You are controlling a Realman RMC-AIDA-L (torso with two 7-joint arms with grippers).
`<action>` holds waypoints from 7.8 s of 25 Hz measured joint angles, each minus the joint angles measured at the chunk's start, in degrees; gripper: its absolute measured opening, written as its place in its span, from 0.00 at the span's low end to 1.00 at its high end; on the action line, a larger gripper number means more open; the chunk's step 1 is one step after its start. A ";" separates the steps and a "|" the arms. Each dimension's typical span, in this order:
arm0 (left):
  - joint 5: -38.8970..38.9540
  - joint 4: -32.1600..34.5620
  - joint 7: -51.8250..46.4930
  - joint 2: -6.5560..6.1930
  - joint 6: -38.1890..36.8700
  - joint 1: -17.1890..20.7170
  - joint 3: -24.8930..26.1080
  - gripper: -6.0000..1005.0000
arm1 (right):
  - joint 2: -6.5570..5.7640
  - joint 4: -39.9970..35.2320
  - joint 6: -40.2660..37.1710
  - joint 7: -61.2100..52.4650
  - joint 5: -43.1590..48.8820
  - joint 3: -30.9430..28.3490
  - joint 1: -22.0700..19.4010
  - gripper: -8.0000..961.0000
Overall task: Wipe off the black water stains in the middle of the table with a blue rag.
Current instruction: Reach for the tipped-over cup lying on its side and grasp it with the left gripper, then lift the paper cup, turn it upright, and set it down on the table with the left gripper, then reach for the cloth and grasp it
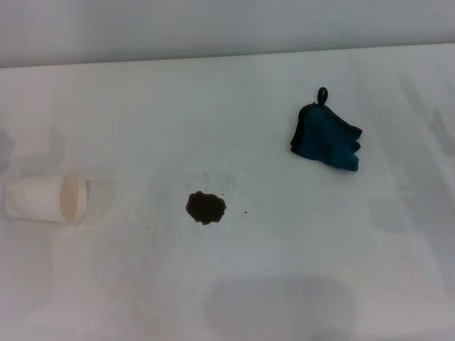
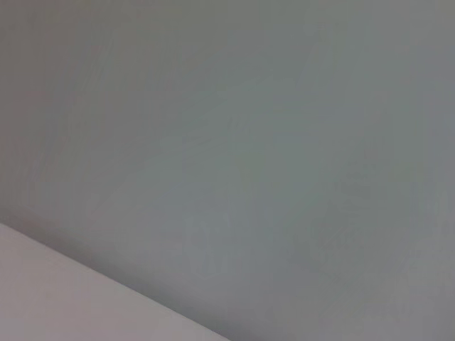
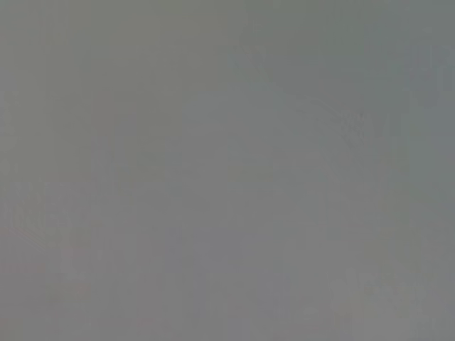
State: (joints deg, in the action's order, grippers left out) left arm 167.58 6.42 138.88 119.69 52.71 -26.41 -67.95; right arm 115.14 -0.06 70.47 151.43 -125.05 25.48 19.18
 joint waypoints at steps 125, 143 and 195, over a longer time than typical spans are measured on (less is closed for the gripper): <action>-132.07 63.86 -69.36 -0.71 13.17 -2.85 -6.76 0.77 | 0.44 1.00 -1.33 -5.71 -0.90 -4.12 4.11 0.84; -69.07 42.99 -41.14 -0.21 -34.46 8.16 -24.48 0.77 | 0.35 1.06 -1.49 -5.71 -0.89 -4.12 3.15 0.84; -0.17 9.69 18.92 0.02 -9.54 3.99 -31.73 0.82 | 0.18 0.67 -2.40 -6.13 -0.89 -4.12 2.62 0.84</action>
State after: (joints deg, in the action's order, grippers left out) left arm 167.41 16.11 157.80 119.71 43.18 -22.42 -99.67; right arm 115.31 0.61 68.07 145.29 -125.94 21.36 21.79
